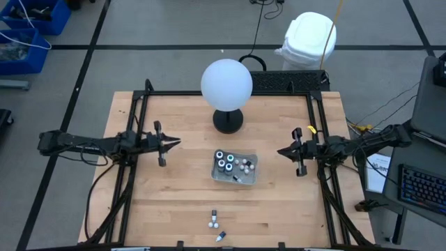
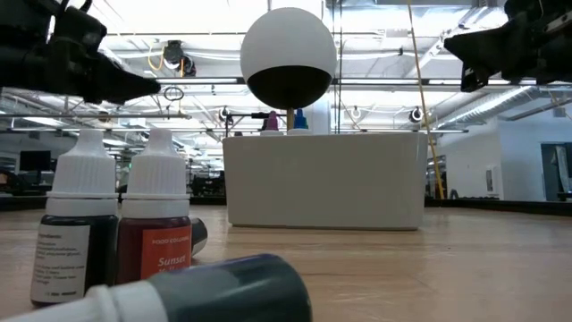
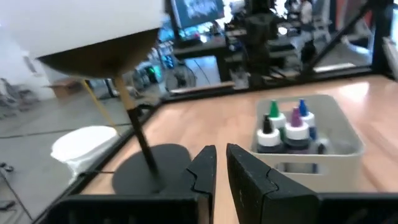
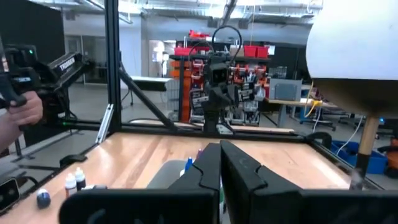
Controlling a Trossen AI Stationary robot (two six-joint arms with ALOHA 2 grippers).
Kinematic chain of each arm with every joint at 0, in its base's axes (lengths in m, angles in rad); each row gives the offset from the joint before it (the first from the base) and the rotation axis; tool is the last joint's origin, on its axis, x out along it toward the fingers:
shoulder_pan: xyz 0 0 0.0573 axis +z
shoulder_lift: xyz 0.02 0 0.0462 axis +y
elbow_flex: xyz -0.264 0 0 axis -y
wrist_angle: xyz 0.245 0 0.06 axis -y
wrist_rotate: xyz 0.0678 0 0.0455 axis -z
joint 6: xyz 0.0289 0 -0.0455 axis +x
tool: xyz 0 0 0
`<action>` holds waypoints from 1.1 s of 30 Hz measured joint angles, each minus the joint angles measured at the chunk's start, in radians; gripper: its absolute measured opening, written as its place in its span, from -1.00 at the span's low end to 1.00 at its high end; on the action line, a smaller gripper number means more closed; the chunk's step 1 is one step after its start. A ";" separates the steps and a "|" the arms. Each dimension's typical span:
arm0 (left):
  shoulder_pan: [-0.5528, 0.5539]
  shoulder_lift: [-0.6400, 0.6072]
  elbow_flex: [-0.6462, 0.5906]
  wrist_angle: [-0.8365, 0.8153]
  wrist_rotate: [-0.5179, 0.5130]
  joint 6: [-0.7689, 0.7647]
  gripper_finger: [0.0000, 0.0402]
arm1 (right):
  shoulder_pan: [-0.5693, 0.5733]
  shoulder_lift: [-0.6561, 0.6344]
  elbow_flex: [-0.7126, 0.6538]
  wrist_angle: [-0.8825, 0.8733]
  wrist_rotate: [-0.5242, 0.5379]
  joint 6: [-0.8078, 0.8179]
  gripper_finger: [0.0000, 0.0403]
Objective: Pick & Place food coloring
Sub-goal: Put the small green food coloring bottle into the gray bin
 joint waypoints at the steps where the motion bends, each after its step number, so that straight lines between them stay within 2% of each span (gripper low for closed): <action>1: -0.016 0.009 0.028 -0.039 0.006 0.000 -0.80 | 0.000 0.001 0.000 -0.003 -0.002 0.000 -1.00; 5: -0.114 0.112 0.191 -0.220 -0.031 -0.001 -0.97 | 0.001 0.002 -0.001 -0.016 -0.003 0.000 -1.00; 8: -0.198 0.253 0.329 -0.307 -0.061 -0.007 -0.96 | 0.001 0.001 -0.001 -0.016 -0.003 0.000 -0.99; 14: -0.354 0.625 0.605 -0.437 -0.092 -0.103 -0.96 | 0.001 0.002 -0.002 -0.009 -0.003 -0.021 -1.00; 17: -0.428 0.814 0.768 -0.583 -0.153 -0.184 -0.97 | 0.002 0.001 -0.002 -0.007 -0.004 -0.023 -0.99; 19: -0.467 0.948 0.897 -0.705 -0.153 -0.247 -0.98 | 0.002 0.002 -0.002 -0.007 -0.005 -0.023 -1.00; 27: -0.546 1.446 1.459 -1.208 0.052 -0.342 -0.96 | 0.002 0.001 -0.003 -0.007 -0.006 -0.023 -1.00; 30: -0.550 1.575 1.647 -1.289 0.156 -0.386 -0.98 | 0.002 0.002 -0.003 -0.008 -0.006 -0.023 -1.00; 33: -0.550 1.658 1.788 -1.301 0.235 -0.419 -0.91 | 0.002 0.002 -0.003 -0.014 -0.006 -0.023 -1.00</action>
